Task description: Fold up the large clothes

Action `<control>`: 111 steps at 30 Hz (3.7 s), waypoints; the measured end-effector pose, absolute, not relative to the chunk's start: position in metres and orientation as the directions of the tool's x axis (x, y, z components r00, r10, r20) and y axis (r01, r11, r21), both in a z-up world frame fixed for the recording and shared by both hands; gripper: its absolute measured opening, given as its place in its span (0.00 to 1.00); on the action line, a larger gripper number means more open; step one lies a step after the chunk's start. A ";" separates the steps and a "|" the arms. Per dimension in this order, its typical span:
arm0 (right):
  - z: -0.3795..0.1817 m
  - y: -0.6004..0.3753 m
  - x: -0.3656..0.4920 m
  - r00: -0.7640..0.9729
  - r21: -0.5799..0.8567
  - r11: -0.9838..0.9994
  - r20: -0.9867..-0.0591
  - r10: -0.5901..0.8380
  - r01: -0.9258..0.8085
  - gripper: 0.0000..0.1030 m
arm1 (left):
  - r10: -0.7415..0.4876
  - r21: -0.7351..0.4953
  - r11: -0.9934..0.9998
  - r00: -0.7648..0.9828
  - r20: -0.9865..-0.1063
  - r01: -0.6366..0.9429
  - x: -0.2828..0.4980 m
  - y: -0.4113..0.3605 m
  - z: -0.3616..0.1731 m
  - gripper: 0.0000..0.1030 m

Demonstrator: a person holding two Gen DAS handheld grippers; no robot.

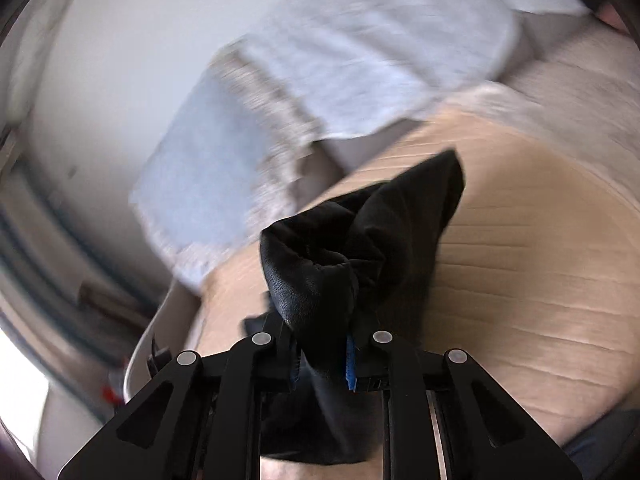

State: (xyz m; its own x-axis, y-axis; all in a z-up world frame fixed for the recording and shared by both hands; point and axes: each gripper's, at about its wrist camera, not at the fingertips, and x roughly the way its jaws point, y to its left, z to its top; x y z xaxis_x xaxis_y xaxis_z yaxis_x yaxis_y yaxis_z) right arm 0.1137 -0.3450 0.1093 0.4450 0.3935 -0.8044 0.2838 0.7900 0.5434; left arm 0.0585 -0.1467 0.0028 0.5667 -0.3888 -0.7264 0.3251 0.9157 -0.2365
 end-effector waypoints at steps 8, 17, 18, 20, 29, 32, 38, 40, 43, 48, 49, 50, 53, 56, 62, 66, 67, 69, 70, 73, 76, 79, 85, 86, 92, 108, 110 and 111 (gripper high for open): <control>0.058 -0.201 0.116 0.191 0.589 0.806 -0.799 0.570 0.056 0.17 | -0.284 -0.263 0.955 0.688 -0.668 0.140 0.014 -0.027 0.034 0.53; 0.016 -0.140 0.092 0.056 0.505 0.859 -0.858 0.510 -0.085 0.22 | -0.239 -0.305 0.952 0.685 -0.689 0.024 -0.007 0.034 0.019 0.53; 0.018 -0.139 0.092 0.055 0.508 0.856 -0.856 0.514 -0.097 0.24 | -0.245 -0.308 0.951 0.683 -0.688 0.030 -0.006 0.033 0.018 0.53; 0.028 -0.139 0.090 0.062 0.516 0.848 -0.849 0.525 -0.119 0.36 | -0.261 -0.313 0.949 0.684 -0.681 0.050 -0.004 0.028 0.022 0.53; 0.079 -0.175 0.088 0.177 0.621 0.769 -0.749 0.639 -0.151 0.51 | -0.347 -0.326 0.930 0.701 -0.623 0.170 -0.004 0.002 0.055 0.53; 0.072 -0.201 0.084 0.213 0.566 0.822 -0.797 0.565 -0.062 0.51 | -0.414 -0.352 0.906 0.675 -0.611 0.236 0.002 -0.020 0.062 0.54; 0.051 -0.232 0.084 0.205 0.498 0.865 -0.854 0.479 0.053 0.46 | -0.460 -0.352 0.888 0.548 -0.699 0.297 0.021 -0.066 0.033 0.35; 0.052 -0.232 0.083 0.199 0.502 0.864 -0.853 0.483 0.053 0.43 | -0.485 -0.400 0.875 0.506 -0.713 0.273 0.022 -0.062 0.013 0.15; 0.059 -0.225 0.081 0.197 0.499 0.866 -0.851 0.487 0.014 0.38 | -0.499 -0.457 0.862 0.527 -0.689 0.218 0.013 -0.042 0.002 0.11; 0.033 -0.211 0.080 0.114 0.468 0.883 -0.876 0.469 -0.037 0.35 | -0.483 -0.457 0.868 0.543 -0.687 0.194 0.000 -0.032 -0.013 0.11; 0.021 -0.207 0.074 0.093 0.445 0.894 -0.889 0.448 -0.052 0.33 | -0.480 -0.452 0.870 0.544 -0.688 0.196 -0.002 -0.035 -0.017 0.11; 0.013 -0.203 0.070 0.089 0.414 0.907 -0.903 0.419 -0.073 0.31 | -0.470 -0.439 0.877 0.549 -0.691 0.198 -0.001 -0.036 -0.019 0.11; 0.014 -0.203 0.071 0.094 0.406 0.911 -0.906 0.412 -0.073 0.31 | -0.473 -0.450 0.873 0.544 -0.693 0.186 0.000 -0.036 -0.016 0.12; 0.014 -0.202 0.070 0.090 0.389 0.915 -0.913 0.398 -0.106 0.31 | -0.440 -0.398 0.895 0.554 -0.706 0.204 -0.005 -0.040 -0.001 0.13; 0.013 -0.204 0.071 0.100 0.391 0.916 -0.912 0.398 -0.088 0.31 | -0.421 -0.321 0.906 0.660 -0.623 0.275 -0.004 -0.057 0.057 0.13; 0.023 -0.208 0.077 0.110 0.378 0.921 -0.915 0.387 -0.095 0.31 | -0.388 -0.257 0.921 0.670 -0.633 0.292 0.033 -0.085 0.051 0.13; 0.028 -0.212 0.080 0.125 0.365 0.926 -0.919 0.375 -0.091 0.31 | -0.356 -0.229 0.934 0.662 -0.660 0.274 0.041 -0.088 0.042 0.13; 0.036 -0.222 0.084 0.169 0.336 0.938 -0.923 0.346 -0.086 0.31 | -0.310 -0.194 0.949 0.633 -0.709 0.248 0.052 -0.089 0.014 0.13; 0.036 -0.224 0.086 0.172 0.330 0.940 -0.925 0.340 -0.083 0.31 | -0.283 -0.180 0.958 0.620 -0.732 0.225 0.055 -0.086 0.001 0.13; 0.021 -0.230 0.085 0.142 0.325 0.944 -0.933 0.330 -0.061 0.31 | -0.263 -0.170 0.964 0.636 -0.726 0.205 0.052 -0.075 -0.024 0.10; 0.009 -0.222 0.078 0.152 0.290 0.954 -0.942 0.298 -0.075 0.31 | -0.248 -0.166 0.969 0.664 -0.705 0.185 0.045 -0.073 -0.030 0.09; 0.008 -0.221 0.076 0.163 0.279 0.957 -0.944 0.288 -0.073 0.31 | -0.279 -0.234 0.959 0.666 -0.691 0.159 0.046 -0.065 -0.037 0.09; 0.020 -0.234 0.095 0.149 0.305 0.951 -0.939 0.309 -0.053 0.31 | -0.271 -0.185 0.962 0.636 -0.722 0.200 0.042 -0.071 -0.003 0.09; 0.022 -0.238 0.099 0.165 0.301 0.952 -0.938 0.305 -0.047 0.31 | -0.277 -0.189 0.961 0.641 -0.716 0.204 0.042 -0.071 0.005 0.09; 0.020 -0.258 0.135 0.216 0.261 0.965 -0.942 0.259 -0.019 0.31 | -0.335 -0.212 0.942 0.716 -0.613 0.259 0.057 -0.089 0.079 0.12; -0.051 -0.257 0.167 0.150 0.271 0.961 -0.954 0.261 0.049 0.31 | -0.301 -0.314 0.944 0.643 -0.705 0.098 0.137 -0.071 -0.039 0.08; -0.056 -0.259 0.164 0.145 0.281 0.958 -0.952 0.270 0.063 0.31 | -0.307 -0.321 0.942 0.635 -0.708 0.098 0.140 -0.070 -0.045 0.07; -0.058 -0.258 0.163 0.144 0.280 0.958 -0.952 0.269 0.060 0.31 | -0.310 -0.322 0.941 0.634 -0.709 0.101 0.142 -0.069 -0.046 0.07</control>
State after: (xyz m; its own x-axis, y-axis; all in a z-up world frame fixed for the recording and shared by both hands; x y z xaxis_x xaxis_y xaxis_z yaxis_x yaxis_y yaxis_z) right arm 0.1635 -0.2583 -0.0576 0.1436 0.2690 -0.9524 0.0597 0.9582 0.2797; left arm 0.1415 -0.0693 -0.0456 0.6335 -0.3102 -0.7088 0.1009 0.9414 -0.3218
